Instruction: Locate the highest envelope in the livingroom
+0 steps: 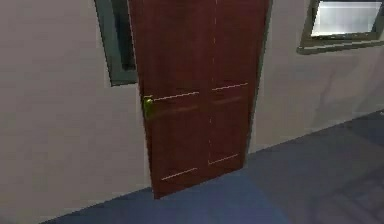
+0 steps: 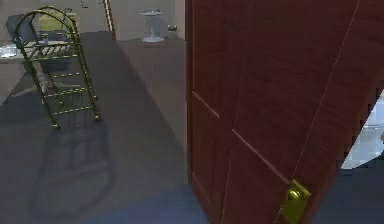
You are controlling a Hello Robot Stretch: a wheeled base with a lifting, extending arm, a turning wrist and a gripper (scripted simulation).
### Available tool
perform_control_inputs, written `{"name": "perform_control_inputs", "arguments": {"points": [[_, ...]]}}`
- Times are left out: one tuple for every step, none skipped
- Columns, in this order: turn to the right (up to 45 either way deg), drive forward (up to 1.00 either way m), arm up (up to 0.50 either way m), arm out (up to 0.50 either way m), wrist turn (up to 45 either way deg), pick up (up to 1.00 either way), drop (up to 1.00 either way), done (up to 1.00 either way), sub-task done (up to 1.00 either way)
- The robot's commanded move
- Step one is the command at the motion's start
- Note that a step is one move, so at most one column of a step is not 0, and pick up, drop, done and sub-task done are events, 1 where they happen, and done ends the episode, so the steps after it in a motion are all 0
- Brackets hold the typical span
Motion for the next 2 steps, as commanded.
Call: {"name": "perform_control_inputs", "arguments": {"points": [[45.0, 0.00, 0.00, 0.00, 0.0, 0.00, 0.00, 0.00, 0.00], [18.0, 0.00, 0.00, 0.00, 0.0, 0.00, 0.00, 0.00, 0.00]]}}
